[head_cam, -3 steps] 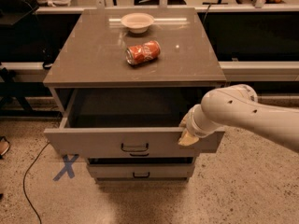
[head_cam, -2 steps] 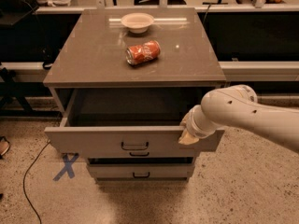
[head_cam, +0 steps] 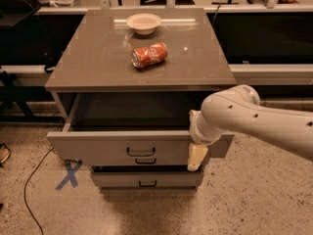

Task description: Open top drawer

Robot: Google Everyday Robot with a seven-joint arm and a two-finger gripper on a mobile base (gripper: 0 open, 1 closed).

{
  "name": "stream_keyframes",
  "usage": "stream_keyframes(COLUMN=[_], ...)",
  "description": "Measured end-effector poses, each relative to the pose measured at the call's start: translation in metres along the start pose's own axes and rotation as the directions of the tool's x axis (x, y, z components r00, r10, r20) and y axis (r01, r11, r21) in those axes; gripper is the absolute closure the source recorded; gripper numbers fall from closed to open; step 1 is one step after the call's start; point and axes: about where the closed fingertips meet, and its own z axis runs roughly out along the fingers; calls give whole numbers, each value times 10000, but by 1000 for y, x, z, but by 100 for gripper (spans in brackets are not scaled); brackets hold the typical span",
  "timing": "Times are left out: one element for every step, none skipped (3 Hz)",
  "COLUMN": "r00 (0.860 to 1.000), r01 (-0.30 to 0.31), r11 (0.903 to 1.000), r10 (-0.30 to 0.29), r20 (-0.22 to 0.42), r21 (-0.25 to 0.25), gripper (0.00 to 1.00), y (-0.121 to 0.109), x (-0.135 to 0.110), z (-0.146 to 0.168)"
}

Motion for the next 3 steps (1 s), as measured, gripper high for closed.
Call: stream_keyframes(r00=[9966,9953,9952], r01=[683,915,958], r11=[9955,9878,9823], r10=[-711,-946,-914], r20=[-414,-194,342], r21=[-655,-1259,-1613], gripper=[0,0,0], y=[11,18,22], x=[-8,-7,-2], z=[2,2,-2])
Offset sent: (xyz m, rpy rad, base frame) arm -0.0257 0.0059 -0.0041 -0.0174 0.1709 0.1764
